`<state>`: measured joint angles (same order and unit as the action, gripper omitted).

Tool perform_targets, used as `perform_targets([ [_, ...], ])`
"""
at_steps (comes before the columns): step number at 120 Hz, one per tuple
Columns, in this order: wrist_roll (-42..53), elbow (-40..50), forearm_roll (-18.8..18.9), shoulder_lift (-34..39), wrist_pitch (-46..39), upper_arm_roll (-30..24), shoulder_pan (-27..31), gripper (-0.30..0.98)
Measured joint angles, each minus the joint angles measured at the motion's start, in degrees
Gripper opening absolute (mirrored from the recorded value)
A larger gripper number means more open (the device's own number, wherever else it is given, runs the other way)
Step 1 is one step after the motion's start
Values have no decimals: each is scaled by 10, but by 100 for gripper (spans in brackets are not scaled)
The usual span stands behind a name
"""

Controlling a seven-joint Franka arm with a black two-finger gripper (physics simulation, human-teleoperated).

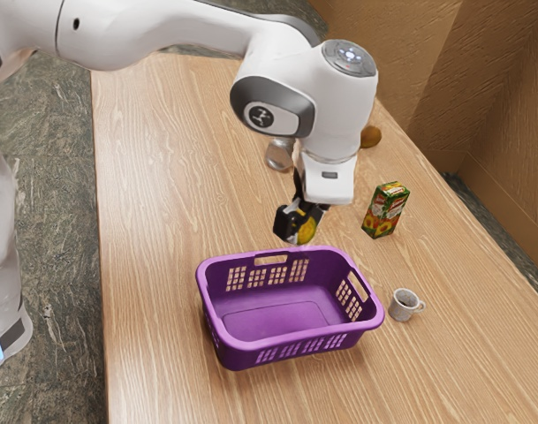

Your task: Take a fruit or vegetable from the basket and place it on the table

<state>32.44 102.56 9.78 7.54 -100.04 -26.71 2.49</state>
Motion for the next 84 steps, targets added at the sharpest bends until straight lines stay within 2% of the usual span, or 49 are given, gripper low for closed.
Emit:
perform_targets([
  [10, 0, 23, -9, 32, 7, 3, 10, 19],
  [31, -1, 66, -29, 72, 15, 4, 66, 19],
  [64, -2, 107, -43, 89, 6, 4, 146, 19],
  [84, -3, 138, -44, 89, -38, 4, 173, 19],
])
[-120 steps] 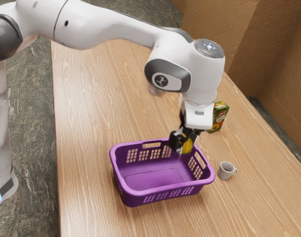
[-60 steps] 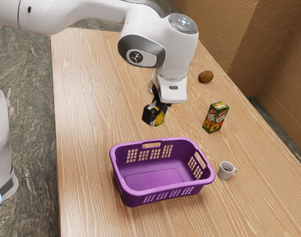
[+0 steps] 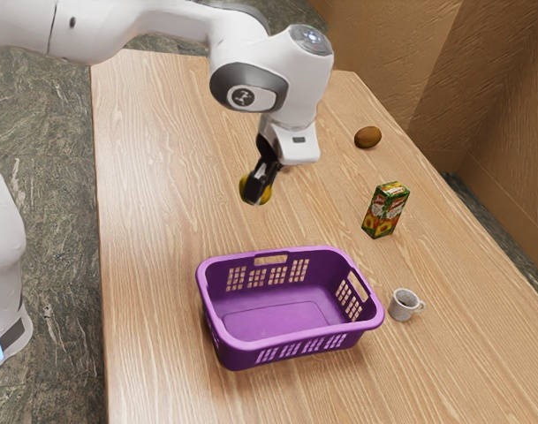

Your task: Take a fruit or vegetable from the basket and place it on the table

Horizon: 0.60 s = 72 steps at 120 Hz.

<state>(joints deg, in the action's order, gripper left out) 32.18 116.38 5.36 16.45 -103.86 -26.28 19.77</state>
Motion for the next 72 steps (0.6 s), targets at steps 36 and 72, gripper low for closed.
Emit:
perform_targets([
  [36, -18, 52, 9, -26, -114, 0, 23, 18],
  [72, -32, 57, 5, -28, -150, 0, 26, 60],
])
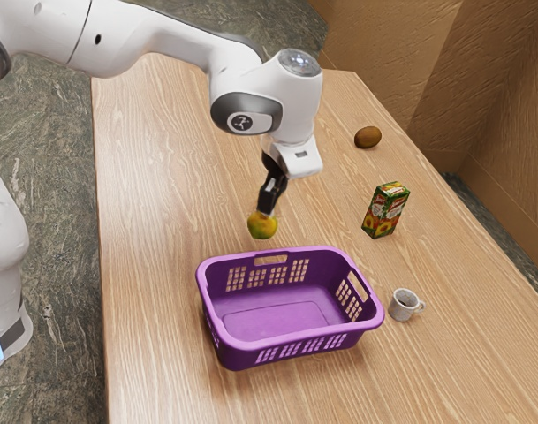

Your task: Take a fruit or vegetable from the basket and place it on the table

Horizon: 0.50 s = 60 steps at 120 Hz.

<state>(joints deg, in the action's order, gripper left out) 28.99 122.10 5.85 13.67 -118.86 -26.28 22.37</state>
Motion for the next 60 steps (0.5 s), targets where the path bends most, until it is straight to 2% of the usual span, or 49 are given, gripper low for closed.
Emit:
perform_targets([
  [18, -26, -1, -1, 2, -2, 0, 0, 66],
  [30, -50, -9, -21, -3, -1, 17, -18, 67],
  [36, -61, -80, -29, -41, 17, 79, -87, 68],
  [43, -70, -212, -29, -109, 54, 144, -156, 68],
  [51, -76, -342, -19, -160, 102, 186, -196, 68],
  [60, -83, -418, -7, -178, 157, 203, -212, 68],
])
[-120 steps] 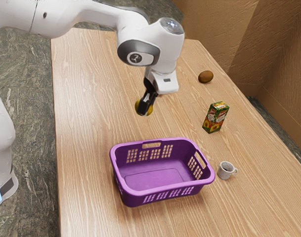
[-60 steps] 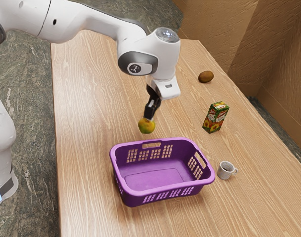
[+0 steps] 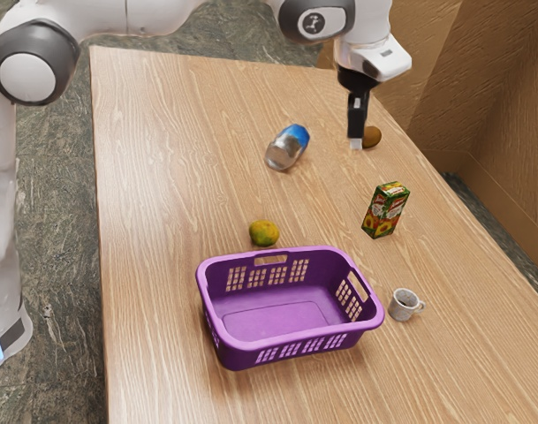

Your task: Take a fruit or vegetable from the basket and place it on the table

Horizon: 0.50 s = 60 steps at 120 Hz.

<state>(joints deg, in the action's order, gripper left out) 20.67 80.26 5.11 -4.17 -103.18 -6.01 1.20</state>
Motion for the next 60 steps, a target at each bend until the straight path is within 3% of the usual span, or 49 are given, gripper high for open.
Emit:
perform_targets([
  [13, -11, -37, 13, -5, 67, 5, -18, 69],
  [32, -60, -39, -3, -3, 147, 12, -27, 69],
  [60, -128, 3, -22, -8, 173, 14, -14, 69],
])
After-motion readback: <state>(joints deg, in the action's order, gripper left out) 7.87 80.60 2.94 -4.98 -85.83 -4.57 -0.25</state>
